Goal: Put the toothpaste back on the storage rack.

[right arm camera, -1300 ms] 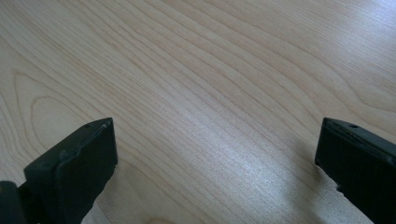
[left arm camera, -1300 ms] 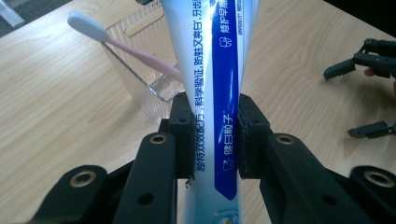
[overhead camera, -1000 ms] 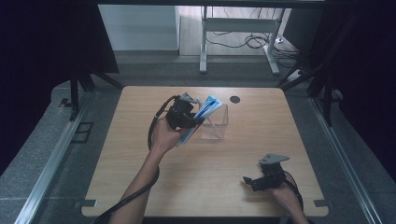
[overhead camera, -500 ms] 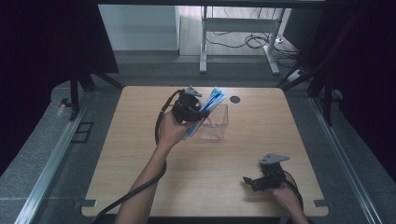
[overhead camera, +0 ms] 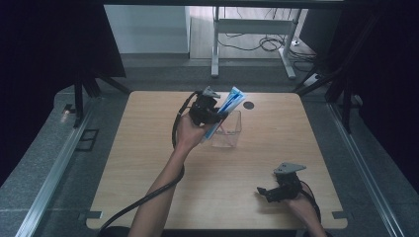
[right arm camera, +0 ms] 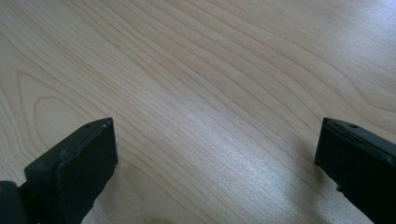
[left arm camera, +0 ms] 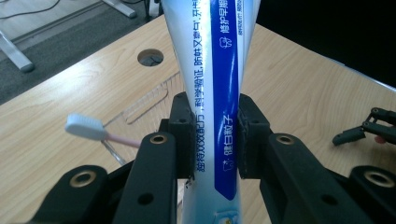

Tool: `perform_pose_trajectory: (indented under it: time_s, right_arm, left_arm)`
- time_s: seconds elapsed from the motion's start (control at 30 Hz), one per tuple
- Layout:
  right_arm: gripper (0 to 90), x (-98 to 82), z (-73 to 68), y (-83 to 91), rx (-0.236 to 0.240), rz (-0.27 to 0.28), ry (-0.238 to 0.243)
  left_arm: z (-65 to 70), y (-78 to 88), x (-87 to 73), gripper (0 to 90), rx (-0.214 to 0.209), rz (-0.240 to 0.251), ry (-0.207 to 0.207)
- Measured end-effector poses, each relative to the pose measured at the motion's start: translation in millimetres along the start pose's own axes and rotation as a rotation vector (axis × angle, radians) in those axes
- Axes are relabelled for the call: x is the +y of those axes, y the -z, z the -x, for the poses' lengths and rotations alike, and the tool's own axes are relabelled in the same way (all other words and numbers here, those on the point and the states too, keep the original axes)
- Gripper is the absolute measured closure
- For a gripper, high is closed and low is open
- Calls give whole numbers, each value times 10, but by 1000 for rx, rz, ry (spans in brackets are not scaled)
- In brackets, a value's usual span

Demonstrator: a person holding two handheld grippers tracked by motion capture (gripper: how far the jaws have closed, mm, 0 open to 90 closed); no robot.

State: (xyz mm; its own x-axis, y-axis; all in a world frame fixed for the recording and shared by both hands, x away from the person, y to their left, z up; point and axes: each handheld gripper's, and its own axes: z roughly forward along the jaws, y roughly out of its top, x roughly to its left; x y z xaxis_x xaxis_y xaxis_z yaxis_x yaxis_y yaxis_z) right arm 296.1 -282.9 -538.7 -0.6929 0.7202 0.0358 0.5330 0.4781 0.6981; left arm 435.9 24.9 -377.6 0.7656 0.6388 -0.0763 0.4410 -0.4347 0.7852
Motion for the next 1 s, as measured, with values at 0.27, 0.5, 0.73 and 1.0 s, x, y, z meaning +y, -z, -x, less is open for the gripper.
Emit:
perform_pose_trajectory:
  time_s: [0.27,0.5,0.73,1.0]
  right_arm:
    - [0,-2,5,2,-1,1,3]
    - [0,-2,1,-5,4,-2,3]
    - [0,-1,3,-3,5,-1,2]
    - [0,1,-9,-15,8,0,8]
  left_arm:
    - [6,-105,83,724,5,13,-12]
    - [-33,-183,149,724,15,25,-6]
    - [-66,-273,204,724,26,42,-2]
    - [-72,-389,260,723,35,66,-6]
